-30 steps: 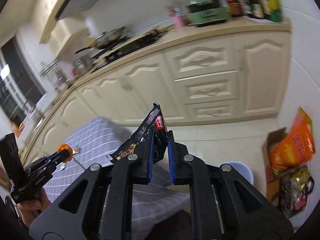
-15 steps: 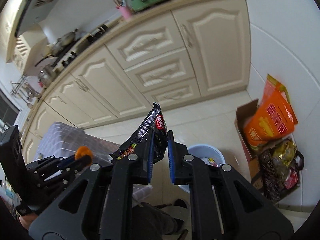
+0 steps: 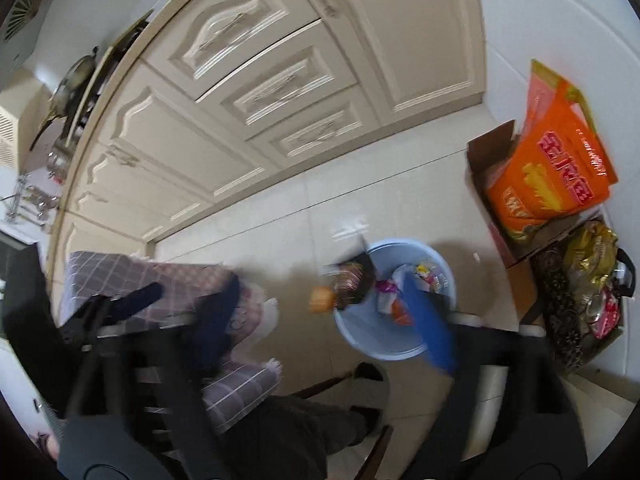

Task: Collect trash
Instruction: 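Carry the orange peel and dark packet over the blue bin and open both tools, then grasp the clear wrapper with the left tool while the right tool grasps the red-white checkered packet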

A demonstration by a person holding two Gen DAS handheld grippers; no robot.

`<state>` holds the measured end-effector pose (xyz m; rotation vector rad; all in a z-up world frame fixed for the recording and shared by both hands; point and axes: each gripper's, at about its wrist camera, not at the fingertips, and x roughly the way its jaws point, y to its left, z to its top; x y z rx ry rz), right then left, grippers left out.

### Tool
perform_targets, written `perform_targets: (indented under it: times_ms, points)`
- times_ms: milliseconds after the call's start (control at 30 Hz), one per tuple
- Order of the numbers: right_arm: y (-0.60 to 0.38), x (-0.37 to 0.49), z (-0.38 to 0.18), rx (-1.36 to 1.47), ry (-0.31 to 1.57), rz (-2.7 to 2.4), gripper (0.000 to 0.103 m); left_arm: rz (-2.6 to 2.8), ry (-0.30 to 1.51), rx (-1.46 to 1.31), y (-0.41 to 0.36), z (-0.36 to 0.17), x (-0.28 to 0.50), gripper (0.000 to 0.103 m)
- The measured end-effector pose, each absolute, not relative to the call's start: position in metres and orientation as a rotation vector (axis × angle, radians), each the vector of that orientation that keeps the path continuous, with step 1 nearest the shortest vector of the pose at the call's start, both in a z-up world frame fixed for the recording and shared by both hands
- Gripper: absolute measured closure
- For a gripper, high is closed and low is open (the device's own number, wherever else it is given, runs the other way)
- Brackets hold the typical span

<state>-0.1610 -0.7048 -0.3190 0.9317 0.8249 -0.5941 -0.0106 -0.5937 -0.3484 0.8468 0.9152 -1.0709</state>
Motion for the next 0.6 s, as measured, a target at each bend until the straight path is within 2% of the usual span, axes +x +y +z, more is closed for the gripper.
perform_targets:
  times_ms: [67, 100, 400, 600]
  points:
    - [-0.703, -0.163, -0.322, 0.942, 0.826, -0.611, 0.007, -1.059, 0.918, 0.815, -0.587, -0.343, -0.005, 0.014]
    - [-0.701, -0.163, -0.321, 0.931, 0.829, -0.622, 0.006, -1.047, 0.913, 0.804, -0.583, -0.339, -0.003, 0.013]
    - [-0.677, -0.157, -0.300, 0.870, 0.837, -0.649, 0.006, -1.016, 0.841, 0.693, -0.543, -0.293, 0.005, 0.011]
    - [-0.655, -0.147, -0.263, 0.798, 0.814, -0.662, 0.006, -1.017, 0.792, 0.582, -0.506, -0.250, 0.009, 0.011]
